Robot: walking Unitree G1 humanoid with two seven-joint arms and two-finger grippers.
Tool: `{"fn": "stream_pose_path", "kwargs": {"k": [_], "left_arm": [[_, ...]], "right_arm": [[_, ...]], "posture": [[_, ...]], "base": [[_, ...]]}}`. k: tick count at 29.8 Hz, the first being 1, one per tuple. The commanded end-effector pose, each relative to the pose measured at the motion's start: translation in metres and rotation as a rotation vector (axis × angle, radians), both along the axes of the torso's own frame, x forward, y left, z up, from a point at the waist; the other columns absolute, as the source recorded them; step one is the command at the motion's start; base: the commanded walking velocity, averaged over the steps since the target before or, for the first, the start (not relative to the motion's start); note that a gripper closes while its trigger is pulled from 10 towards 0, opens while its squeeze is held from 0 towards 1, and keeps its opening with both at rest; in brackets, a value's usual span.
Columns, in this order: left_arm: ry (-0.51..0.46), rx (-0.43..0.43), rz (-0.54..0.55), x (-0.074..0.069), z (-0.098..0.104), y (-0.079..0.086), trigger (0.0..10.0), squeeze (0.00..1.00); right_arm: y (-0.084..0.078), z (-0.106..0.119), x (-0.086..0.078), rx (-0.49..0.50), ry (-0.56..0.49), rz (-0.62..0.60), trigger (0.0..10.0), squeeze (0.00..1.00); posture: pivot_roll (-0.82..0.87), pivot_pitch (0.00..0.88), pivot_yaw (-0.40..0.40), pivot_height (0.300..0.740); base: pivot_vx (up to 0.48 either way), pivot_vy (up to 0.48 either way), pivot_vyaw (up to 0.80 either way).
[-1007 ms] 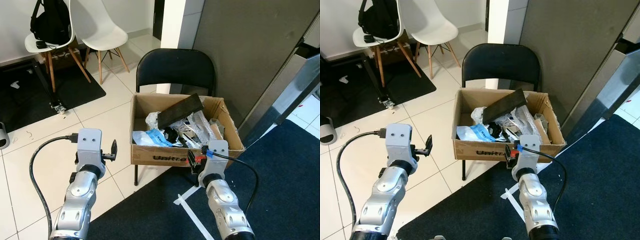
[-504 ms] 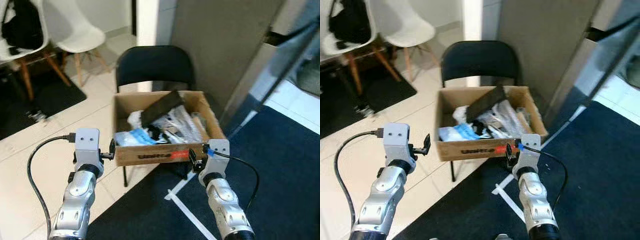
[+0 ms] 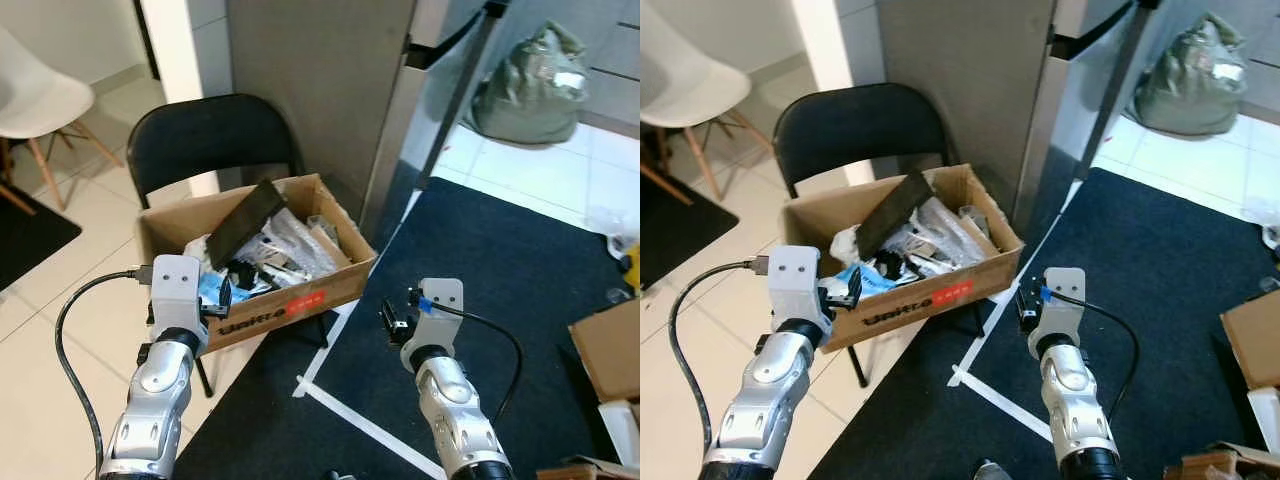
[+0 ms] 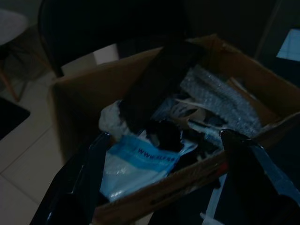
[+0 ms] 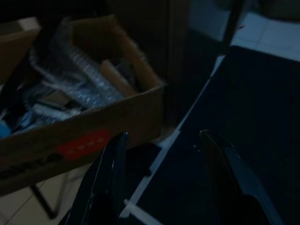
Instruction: Picking trash to rubbish bin
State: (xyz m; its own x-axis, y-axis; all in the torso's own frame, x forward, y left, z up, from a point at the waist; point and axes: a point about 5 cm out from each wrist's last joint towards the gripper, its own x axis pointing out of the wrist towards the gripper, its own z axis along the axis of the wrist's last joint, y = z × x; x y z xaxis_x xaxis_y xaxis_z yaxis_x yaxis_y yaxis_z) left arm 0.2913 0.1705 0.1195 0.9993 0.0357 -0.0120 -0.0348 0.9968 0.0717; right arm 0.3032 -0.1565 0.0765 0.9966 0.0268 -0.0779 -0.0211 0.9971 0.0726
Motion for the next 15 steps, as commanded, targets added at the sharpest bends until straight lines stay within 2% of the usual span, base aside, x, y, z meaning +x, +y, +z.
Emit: {"fn": "stream_pose_path", "kwargs": {"k": [1, 15], "left_arm": [[0.022, 0.015, 0.002, -0.0019, -0.0050, 0.0024, 10.0, 0.00], [0.024, 0.023, -0.015, -0.0002, -0.0053, -0.0013, 10.0, 0.00]], "right_arm": [[-0.0009, -0.0051, -0.0028, 0.013, 0.026, -0.012, 10.0, 0.00], [-0.0036, -0.0058, -0.0034, 0.015, 0.032, -0.031, 10.0, 0.00]], "posture": [[0.09, 0.131, 0.005, 0.740], [0.09, 0.132, 0.009, 0.740]], "base": [[0.000, 0.000, -0.63], [0.000, 0.000, -0.70]]}}
